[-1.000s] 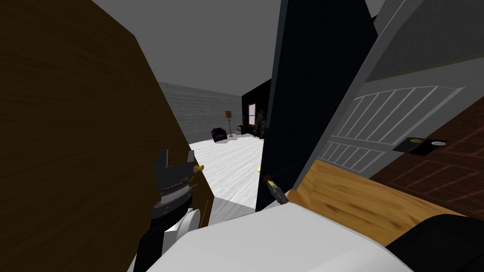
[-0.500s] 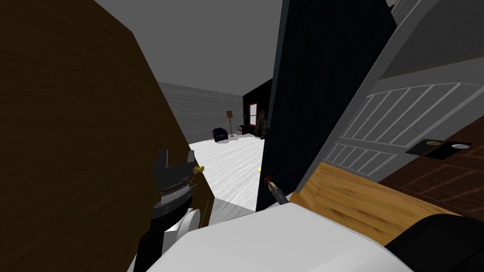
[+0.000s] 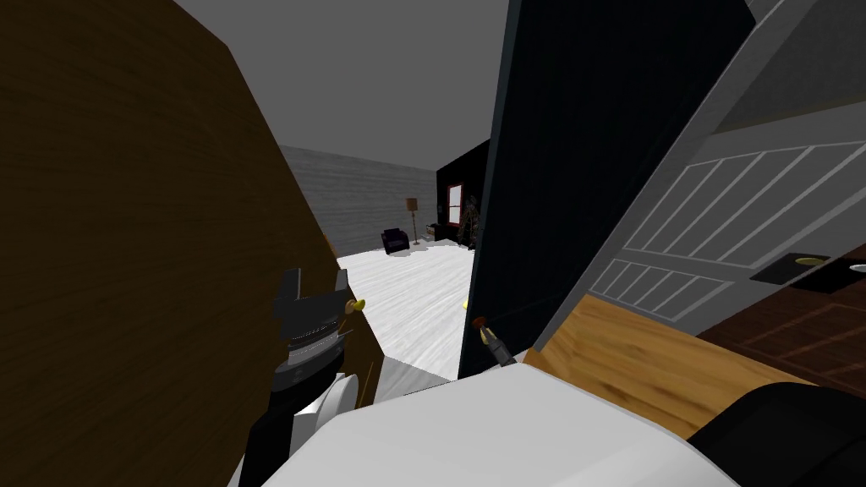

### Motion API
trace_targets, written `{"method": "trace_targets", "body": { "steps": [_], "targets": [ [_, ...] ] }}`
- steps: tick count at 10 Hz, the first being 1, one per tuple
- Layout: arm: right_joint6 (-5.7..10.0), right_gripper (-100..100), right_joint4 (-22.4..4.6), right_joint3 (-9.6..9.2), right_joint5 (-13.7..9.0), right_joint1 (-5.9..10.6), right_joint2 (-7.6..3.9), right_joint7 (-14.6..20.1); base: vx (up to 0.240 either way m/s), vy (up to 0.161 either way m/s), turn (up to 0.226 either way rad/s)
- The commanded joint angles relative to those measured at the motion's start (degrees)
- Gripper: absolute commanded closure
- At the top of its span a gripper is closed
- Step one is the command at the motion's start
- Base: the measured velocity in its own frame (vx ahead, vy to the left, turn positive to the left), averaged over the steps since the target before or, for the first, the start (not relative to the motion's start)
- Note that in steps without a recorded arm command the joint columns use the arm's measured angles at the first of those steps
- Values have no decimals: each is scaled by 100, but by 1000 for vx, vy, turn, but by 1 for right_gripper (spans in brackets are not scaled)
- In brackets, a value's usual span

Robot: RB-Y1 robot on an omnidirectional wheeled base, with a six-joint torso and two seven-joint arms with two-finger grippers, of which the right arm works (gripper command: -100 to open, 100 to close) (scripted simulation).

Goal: Push the door open

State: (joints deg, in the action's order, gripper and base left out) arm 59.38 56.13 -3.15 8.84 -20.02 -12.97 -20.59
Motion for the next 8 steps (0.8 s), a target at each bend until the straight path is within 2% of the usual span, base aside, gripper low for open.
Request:
{"method": "trace_targets", "body": {
  "steps": [1,4,5,6,8],
  "targets": [
    [21,100,45,-4,-156,-75,31,286,84,-9,62],
    [32,100,78,-21,-251,-133,61,628,53,-3,37],
    [44,100,111,-37,-346,-190,90,842,40,-6,27],
    [44,100,111,-37,-346,-190,90,865,42,-6,26],
    [69,100,180,-72,-547,-312,154,1241,61,-14,52]
  ]
}}
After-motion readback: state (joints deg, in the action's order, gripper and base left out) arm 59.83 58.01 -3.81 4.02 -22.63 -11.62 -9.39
